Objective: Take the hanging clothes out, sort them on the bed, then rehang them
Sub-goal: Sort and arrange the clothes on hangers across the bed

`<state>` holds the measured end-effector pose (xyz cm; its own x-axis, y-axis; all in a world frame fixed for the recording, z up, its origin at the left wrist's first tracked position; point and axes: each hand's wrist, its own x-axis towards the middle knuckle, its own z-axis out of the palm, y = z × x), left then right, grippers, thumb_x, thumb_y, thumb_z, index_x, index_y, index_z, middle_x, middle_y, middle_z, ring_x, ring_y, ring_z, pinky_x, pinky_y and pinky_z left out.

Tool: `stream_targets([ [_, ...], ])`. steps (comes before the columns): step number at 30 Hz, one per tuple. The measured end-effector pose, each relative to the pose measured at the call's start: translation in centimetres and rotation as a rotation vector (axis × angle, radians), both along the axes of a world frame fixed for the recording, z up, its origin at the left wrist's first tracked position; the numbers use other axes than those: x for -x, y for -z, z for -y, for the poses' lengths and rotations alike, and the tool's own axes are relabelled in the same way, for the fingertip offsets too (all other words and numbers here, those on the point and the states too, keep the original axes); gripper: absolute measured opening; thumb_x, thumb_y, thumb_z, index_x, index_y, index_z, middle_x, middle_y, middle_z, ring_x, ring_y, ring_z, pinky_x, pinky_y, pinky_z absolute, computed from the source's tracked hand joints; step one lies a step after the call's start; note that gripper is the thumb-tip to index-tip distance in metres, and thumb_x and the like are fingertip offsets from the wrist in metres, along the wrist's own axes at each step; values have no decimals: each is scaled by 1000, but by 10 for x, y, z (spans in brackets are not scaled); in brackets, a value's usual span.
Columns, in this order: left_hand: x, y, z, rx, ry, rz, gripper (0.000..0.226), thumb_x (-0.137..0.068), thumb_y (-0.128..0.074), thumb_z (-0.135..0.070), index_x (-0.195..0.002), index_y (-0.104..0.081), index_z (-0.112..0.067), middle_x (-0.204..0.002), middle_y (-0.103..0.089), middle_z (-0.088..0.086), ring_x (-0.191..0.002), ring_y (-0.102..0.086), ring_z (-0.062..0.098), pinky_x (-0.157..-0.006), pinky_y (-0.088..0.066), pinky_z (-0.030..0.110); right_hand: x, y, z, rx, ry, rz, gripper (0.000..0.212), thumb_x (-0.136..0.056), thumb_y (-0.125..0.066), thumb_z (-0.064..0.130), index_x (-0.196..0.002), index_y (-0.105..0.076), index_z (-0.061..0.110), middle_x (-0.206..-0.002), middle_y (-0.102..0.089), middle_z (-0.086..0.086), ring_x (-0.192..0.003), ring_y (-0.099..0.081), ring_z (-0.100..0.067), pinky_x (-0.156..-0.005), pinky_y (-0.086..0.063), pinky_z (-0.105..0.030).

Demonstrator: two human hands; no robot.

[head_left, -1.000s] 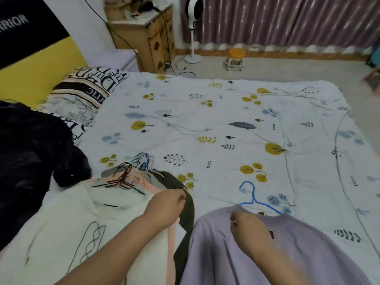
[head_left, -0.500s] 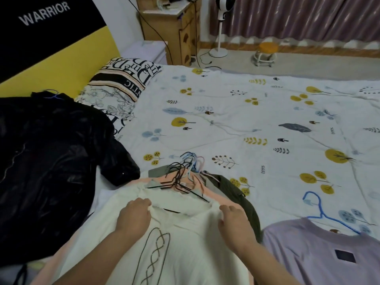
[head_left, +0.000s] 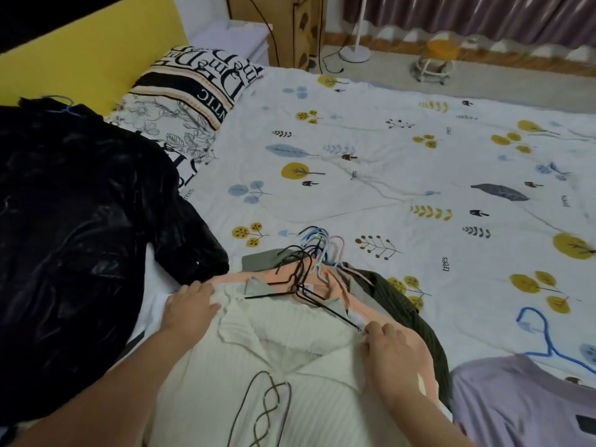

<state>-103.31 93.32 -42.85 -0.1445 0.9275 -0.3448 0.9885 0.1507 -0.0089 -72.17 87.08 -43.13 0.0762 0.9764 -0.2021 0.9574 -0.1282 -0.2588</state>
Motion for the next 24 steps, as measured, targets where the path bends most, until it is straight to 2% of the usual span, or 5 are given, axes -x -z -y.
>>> stream_targets([
  [5,5,-6,-2,27,-17,64,32,-94,-47,-35,-118,-50,-14,-118,-51,5,-114,-45,22,-91,-36,31,-2,-11,1,31,31,-52,14,-94,-46,19,-100,-55,10,-96,-59,-8,-94,-55,-28,-67,-23,-31],
  [10,11,-33,12,-72,-118,263,20,-95,-47,-29,-98,-46,-9,-101,-57,6,-98,-53,26,-76,-38,33,1,-40,8,-117,23,-54,37,-45,-90,7,-59,-55,12,-50,-53,0,-42,-52,-22,-45,-21,-24],
  [16,25,-77,40,-132,-50,353,21,-91,-53,-37,-92,-60,-16,-93,-54,0,-94,-52,18,-73,-39,28,-1,-67,28,-163,104,-281,6,-85,-61,14,-87,-56,11,-83,-60,-4,-80,-57,-29,-67,-44,-38],
  [21,23,-136,83,-223,-118,419,23,-81,-67,-32,-65,-52,-23,-72,-56,-6,-69,-53,12,-57,-35,26,-1,-107,56,-234,103,-390,20,-81,-66,22,-98,-56,23,-79,-60,10,-81,-59,-20,-71,-49,-36],
  [24,18,-171,115,-283,-175,446,29,-77,-68,-26,-57,-48,-23,-59,-55,-5,-58,-52,12,-53,-35,28,1,-132,75,-248,74,-385,24,-83,-65,23,-106,-62,18,-91,-66,2,-90,-60,-24,-77,-48,-35],
])
